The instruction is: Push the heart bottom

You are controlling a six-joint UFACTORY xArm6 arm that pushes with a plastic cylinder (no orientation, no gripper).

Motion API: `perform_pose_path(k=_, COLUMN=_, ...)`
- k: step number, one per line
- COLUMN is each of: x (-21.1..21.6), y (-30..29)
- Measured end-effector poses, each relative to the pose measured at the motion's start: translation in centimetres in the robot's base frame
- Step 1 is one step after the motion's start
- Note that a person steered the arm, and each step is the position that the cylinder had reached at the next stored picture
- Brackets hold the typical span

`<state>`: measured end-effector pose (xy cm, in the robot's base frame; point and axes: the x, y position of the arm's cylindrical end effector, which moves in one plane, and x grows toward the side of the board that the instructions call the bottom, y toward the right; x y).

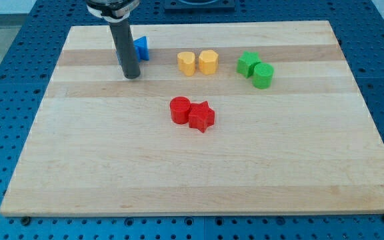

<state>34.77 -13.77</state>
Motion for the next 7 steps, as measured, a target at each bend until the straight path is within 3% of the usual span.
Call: perform_pose_path(k=7, x=-5.7, y=9.1)
